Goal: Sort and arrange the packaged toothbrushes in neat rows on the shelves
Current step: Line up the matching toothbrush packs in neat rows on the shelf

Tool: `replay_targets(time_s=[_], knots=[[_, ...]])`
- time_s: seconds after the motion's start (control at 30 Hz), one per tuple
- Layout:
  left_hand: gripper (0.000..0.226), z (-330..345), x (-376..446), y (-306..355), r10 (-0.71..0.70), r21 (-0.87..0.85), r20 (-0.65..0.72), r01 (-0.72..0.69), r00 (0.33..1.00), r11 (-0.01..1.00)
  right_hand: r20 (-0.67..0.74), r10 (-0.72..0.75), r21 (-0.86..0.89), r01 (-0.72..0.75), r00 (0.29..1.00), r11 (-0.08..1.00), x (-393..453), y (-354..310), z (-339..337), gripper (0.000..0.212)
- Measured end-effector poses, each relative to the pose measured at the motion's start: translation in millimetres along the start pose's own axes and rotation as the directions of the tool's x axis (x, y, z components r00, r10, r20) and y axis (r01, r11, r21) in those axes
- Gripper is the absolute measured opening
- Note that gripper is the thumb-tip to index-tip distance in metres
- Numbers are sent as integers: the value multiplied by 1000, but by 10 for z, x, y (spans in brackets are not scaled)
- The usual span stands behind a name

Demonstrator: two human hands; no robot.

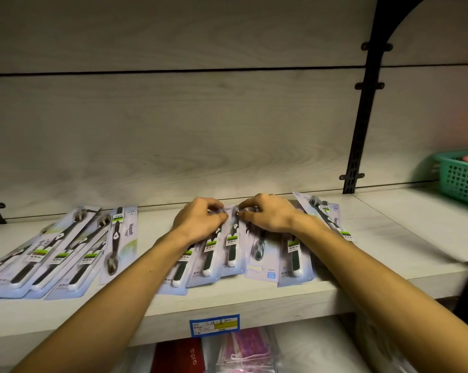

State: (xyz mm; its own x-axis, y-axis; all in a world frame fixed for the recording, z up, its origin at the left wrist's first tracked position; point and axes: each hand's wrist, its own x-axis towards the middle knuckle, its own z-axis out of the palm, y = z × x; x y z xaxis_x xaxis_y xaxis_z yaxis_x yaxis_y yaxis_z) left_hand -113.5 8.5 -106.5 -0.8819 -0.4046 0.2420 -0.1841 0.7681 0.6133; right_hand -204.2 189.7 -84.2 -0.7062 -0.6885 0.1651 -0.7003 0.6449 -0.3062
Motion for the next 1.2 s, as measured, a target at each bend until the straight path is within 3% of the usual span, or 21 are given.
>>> replay_targets(time_s=[0.1, 0.23, 0.4, 0.5, 0.6, 0.83, 1.0, 1.1, 1.2], knots=[[38, 17, -23, -10, 40, 123, 28, -43, 999, 991, 33, 31, 158, -36, 999, 987, 17, 34, -10, 46], [45, 18, -28, 7, 95, 152, 67, -104, 993, 983, 10, 24, 41, -24, 1000, 999, 37, 93, -5, 39], [42, -1, -46, 45, 141, 96, 160, -158, 977, 983, -65, 29, 100, -22, 997, 995, 62, 192, -77, 29], [70, -8, -77, 95, 119, 97, 180, -138, 976, 986, -98, 4, 135, 10, 995, 991, 36, 193, -83, 29], [81, 7, -65, 142, 111, 113, 217, -138, 970, 984, -85, -19, 207, 36, 996, 978, 30, 204, -80, 30], [60, -13, -59, 109, 36, -72, 163, -24, 986, 997, -2, -21, 447, 19, 1000, 895, -35, 199, -113, 35], [45, -81, -47, 65, 21, -90, 189, -4, 982, 996, 38, -12, 386, -4, 999, 923, -42, 173, -97, 42], [36, -136, -50, 42, 30, -108, 279, 0, 960, 994, -45, -9, 163, 16, 999, 986, -55, 115, -78, 50], [47, -107, -68, 58, 52, -63, 279, -36, 959, 997, -90, -18, 109, 28, 996, 994, -69, 100, -81, 40]])
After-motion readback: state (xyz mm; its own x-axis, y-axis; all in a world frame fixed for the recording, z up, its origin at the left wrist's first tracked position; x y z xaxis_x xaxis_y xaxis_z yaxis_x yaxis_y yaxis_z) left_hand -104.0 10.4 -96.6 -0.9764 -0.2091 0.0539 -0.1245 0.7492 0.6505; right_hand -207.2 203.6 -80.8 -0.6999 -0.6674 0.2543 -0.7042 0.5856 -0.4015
